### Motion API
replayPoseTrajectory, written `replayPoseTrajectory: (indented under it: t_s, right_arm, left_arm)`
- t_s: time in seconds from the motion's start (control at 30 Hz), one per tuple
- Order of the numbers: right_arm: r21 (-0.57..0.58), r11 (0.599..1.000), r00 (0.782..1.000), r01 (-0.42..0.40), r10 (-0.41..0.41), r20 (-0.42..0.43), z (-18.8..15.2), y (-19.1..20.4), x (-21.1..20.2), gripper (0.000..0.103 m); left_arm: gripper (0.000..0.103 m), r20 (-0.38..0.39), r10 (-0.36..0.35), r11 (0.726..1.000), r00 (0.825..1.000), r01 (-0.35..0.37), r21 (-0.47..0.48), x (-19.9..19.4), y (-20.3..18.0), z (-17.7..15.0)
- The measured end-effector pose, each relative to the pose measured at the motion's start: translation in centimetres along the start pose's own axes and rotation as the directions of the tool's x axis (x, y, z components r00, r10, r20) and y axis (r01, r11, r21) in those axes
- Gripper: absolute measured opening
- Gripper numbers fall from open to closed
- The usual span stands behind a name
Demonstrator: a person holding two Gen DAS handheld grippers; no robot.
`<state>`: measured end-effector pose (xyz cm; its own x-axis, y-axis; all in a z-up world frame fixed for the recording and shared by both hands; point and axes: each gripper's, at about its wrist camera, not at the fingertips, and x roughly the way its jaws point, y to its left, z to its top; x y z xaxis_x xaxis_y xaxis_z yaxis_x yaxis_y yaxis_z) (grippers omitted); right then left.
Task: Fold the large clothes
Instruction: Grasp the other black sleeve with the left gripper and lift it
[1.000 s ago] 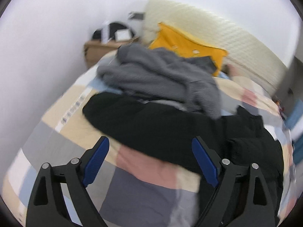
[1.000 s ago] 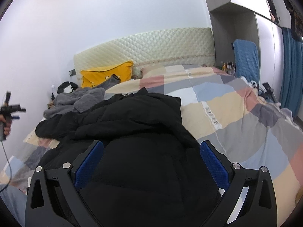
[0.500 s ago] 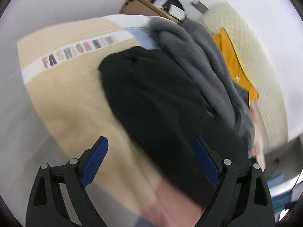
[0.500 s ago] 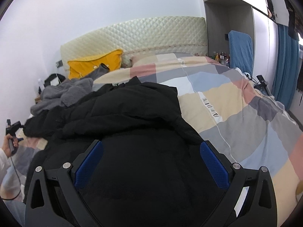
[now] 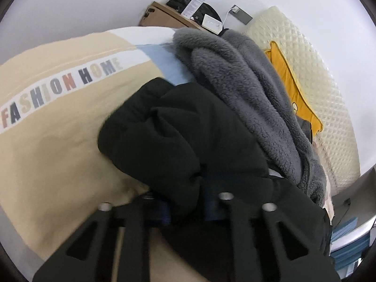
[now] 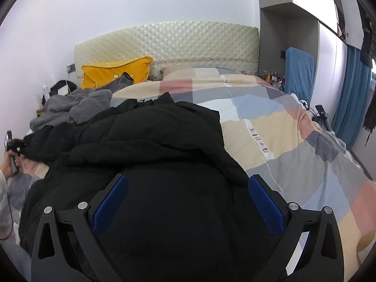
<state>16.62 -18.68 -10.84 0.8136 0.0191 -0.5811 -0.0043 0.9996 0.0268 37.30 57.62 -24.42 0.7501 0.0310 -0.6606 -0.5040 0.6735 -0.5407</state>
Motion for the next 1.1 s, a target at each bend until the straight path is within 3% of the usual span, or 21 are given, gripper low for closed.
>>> replayPoseTrajectory:
  t_s: [0.13, 0.37, 0.8, 1.1]
  right_arm:
    - [-0.023, 1.0, 1.0, -0.015, 0.015, 0.007, 0.1, 0.5, -0.6, 0.103]
    - [-0.018, 0.999, 0.999, -0.04, 0.041, 0.027, 0.0, -0.3, -2.2, 0.103]
    - [-0.02, 0.984, 0.983, -0.179, 0.18, 0.048, 0.3, -1.0, -3.6, 0.103]
    - [-0.067, 0.97, 0.969, -0.233, 0.238, 0.064, -0.3, -3.0, -4.5, 0.103]
  left_arm:
    - [0.004, 0.049, 0.079, 0.996, 0.996, -0.08, 0.026, -2.6, -1.5, 0.6]
    - [0.003, 0.095, 0.115, 0.993, 0.989, -0.118, 0.026, -8.1, -4.2, 1.6]
    - [0.003, 0.193, 0.093, 0.972, 0.977, -0.131, 0.194, -21.7, -15.0, 1.5]
    - [0.002, 0.221, 0.045, 0.945, 0.974, -0.113, 0.306, -26.7, -24.0, -0.2]
